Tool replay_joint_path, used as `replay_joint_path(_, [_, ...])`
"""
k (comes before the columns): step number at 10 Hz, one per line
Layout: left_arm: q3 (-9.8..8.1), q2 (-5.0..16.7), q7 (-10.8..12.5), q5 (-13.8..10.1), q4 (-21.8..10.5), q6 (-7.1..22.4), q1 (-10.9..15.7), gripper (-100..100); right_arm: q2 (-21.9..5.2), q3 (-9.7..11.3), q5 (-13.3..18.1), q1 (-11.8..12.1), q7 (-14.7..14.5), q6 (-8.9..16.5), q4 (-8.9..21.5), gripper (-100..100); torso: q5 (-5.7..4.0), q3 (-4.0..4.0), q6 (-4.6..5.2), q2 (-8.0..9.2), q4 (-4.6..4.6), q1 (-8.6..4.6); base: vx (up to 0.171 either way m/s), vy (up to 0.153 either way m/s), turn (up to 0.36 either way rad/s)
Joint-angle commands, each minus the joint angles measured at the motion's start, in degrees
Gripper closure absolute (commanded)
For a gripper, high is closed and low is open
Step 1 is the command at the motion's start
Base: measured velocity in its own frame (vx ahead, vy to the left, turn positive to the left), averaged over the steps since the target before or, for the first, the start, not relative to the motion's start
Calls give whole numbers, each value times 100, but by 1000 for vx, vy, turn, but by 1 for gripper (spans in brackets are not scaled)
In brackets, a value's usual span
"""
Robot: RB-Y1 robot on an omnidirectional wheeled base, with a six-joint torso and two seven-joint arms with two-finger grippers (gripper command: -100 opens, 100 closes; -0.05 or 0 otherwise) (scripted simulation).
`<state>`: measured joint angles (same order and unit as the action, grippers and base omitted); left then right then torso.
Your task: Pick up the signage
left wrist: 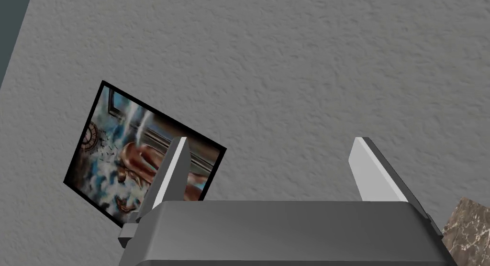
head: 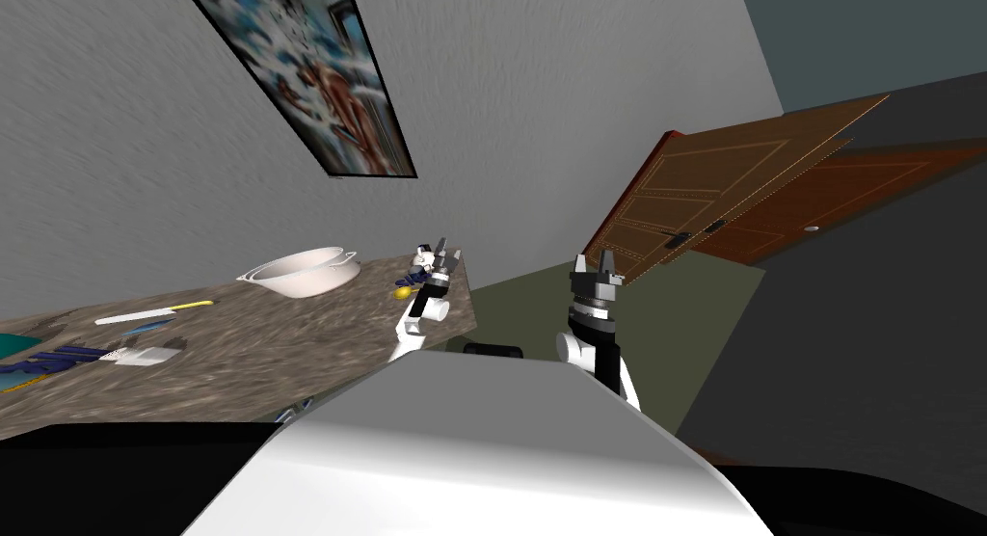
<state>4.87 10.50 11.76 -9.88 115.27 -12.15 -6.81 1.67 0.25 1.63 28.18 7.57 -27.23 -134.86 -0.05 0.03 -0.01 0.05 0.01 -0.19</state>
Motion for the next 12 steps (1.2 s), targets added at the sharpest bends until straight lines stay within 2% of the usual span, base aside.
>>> replay_joint_path(1, [-46, 73, 69, -54, -88, 167, 128, -100, 0, 0, 0, 0, 0, 0, 0, 0, 0, 0, 0, 0, 0, 0, -5, -21, -1])
replay_joint_path(2, [8, 114, 208, -173, -340, 391, 359, -100, 0, 0, 0, 0, 0, 0, 0, 0, 2, -1, -1, -2, -1, 10, -13, -33, 2])
replay_joint_path(3, [8, 114, 208, -173, -363, 508, 438, -100, 0, 0, 0, 0, 0, 0, 0, 0, 2, -2, 0, -2, -1, 8, -13, -38, 0])
replay_joint_path(4, [61, 150, 341, -293, -615, 673, 656, -100, 0, 0, 0, 0, 0, 0, 0, 0, 1, -1, -1, -2, -1, 7, -14, -49, 6])
replay_joint_path(6, [61, 150, 341, -293, -652, 899, 757, -100, 0, 0, 0, 0, 0, 0, 0, 0, 1, -1, -1, -1, 0, 4, -11, -27, 2])
replay_joint_path(7, [110, 181, 468, -414, -955, 1062, 1019, -100, 0, 0, 0, 0, 0, 0, 0, 0, 3, -1, -2, -2, -1, 12, -10, -24, 8])
replay_joint_path(9, [110, 181, 468, -414, -955, 1288, 1084, -100, 0, 0, 0, 0, 0, 0, 0, 0, 2, -2, -1, -3, -1, 10, -6, -20, 4])
replay_joint_path(10, [156, 210, 585, -533, -1230, 1474, 1329, -100, 0, 0, 0, 0, 0, 0, 0, 0, 3, -2, -2, -3, -1, 13, -17, -24, 15])
replay_joint_path(12, [156, 210, 585, -533, -1271, 1688, 1415, -100, 0, 0, 0, 0, 0, 0, 0, 0, 2, -1, -2, -2, -1, 11, -8, -19, 4])
